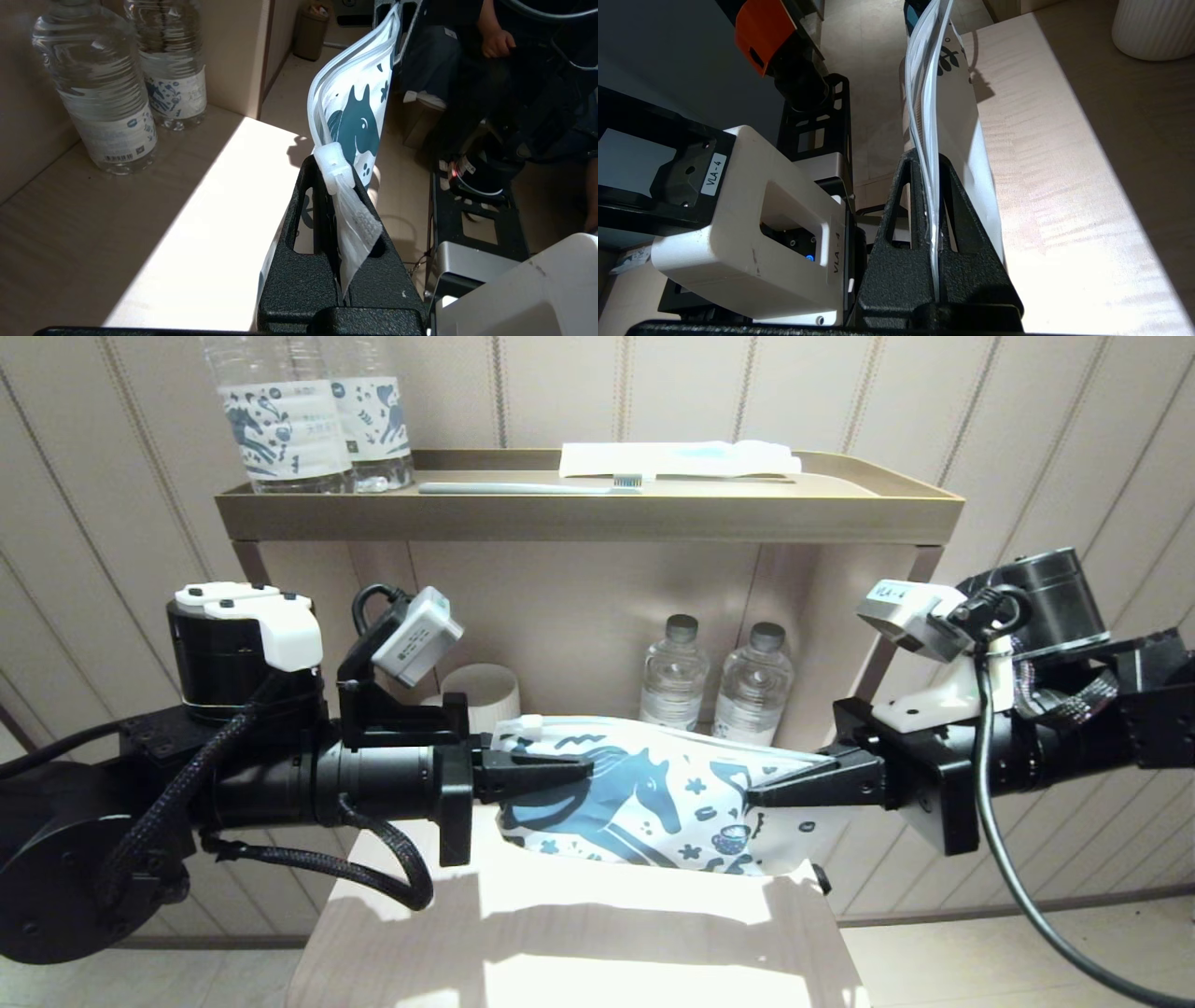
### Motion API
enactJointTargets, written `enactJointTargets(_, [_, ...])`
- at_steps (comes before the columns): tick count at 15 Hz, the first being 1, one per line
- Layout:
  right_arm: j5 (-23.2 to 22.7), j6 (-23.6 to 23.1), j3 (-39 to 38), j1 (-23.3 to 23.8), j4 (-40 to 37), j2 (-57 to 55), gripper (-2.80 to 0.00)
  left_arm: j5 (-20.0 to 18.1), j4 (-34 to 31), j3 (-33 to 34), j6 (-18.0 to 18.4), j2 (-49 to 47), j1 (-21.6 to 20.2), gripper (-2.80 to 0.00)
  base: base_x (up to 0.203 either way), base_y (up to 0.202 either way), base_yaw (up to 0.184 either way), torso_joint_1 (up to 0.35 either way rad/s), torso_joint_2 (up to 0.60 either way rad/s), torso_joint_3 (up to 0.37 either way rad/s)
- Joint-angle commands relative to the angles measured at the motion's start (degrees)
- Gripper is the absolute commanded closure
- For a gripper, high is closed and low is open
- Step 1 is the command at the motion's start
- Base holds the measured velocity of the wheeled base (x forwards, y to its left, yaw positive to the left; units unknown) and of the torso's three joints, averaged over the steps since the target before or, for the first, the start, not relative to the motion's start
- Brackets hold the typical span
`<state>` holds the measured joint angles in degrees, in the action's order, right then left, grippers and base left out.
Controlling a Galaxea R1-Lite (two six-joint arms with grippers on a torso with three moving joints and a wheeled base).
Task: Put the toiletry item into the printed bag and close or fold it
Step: Hand it to the other hand
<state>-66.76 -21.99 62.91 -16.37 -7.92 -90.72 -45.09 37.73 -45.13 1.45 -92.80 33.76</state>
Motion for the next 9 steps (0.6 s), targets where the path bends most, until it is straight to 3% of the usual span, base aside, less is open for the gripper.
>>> enactJointTargets(1, [-0.30,0.02,0.63,0.20,-0.25,-0.69,0.00,-0.35,0.24,0.22,0.04,0.16,-0.01,0.00,0.000,0.000,0.000,0.000,0.00,0.000])
enactJointTargets(8, [-0.15,0.04,0.46,-0.03,-0.16,-0.81,0.00,-0.26,0.24,0.65,0.13,0.07,-0.01,0.00,0.000,0.000,0.000,0.000,0.00,0.000])
enactJointTargets(9, [-0.04,-0.07,0.28,-0.06,0.01,-0.78,-2.80,-0.26,0.24,0.66,0.13,0.07,-0.01,0.00,0.000,0.000,0.000,0.000,0.00,0.000])
